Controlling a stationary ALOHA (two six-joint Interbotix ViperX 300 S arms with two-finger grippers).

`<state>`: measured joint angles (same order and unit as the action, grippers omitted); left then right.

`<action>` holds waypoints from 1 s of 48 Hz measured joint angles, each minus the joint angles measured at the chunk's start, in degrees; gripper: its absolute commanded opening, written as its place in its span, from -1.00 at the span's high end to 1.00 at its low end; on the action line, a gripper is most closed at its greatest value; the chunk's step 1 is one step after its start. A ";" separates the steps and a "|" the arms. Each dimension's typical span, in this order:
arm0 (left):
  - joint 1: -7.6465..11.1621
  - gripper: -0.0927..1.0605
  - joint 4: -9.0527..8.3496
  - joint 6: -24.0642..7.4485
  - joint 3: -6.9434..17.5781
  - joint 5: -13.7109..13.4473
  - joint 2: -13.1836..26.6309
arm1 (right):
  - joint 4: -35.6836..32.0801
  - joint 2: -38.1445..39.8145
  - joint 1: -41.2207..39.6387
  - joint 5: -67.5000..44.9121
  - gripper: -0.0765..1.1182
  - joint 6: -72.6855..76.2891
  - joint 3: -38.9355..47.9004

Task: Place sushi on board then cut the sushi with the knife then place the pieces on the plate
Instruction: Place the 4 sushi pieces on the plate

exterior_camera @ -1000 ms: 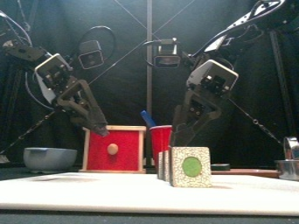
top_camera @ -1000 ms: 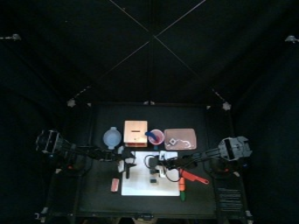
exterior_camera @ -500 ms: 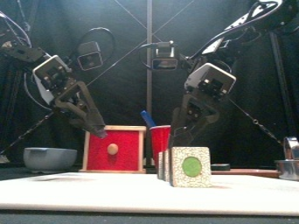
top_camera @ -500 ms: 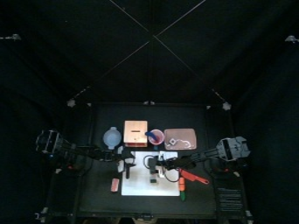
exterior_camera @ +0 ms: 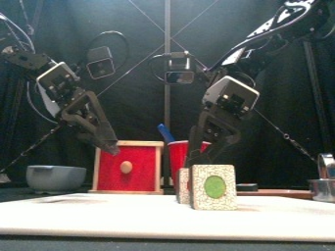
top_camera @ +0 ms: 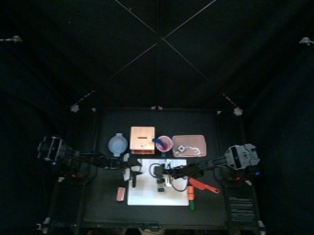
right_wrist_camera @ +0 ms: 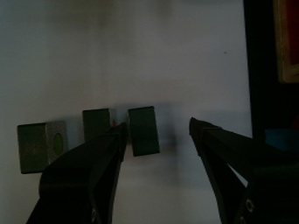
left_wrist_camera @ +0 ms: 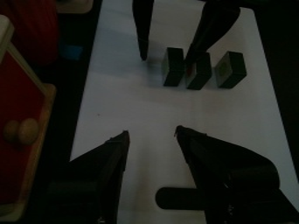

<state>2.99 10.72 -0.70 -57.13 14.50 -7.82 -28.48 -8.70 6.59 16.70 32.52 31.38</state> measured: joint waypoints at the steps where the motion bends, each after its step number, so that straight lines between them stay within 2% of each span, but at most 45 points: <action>1: 0.00 -0.62 0.00 0.00 0.00 0.00 0.09 | 0.00 -0.18 0.00 0.00 -0.61 0.00 -0.09; 7: 0.00 -0.62 0.00 -0.09 0.00 0.00 0.00 | 0.00 -0.88 -0.09 0.09 -0.48 -0.26 -0.09; 20: 0.00 -0.62 0.00 0.00 0.00 0.00 0.00 | 0.09 -1.23 -0.09 0.26 -0.05 -0.09 0.00; 31: -0.09 -0.62 0.00 -0.18 0.00 0.00 0.09 | 0.26 3.69 -2.11 5.01 -0.04 -0.09 3.43; 48: -0.88 -0.62 0.00 -0.18 0.00 0.00 0.00 | 0.44 18.54 -13.36 13.62 -0.05 0.35 12.74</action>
<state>2.11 10.72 -0.88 -57.13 14.50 -7.82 -28.04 9.84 -6.77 30.32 32.87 44.12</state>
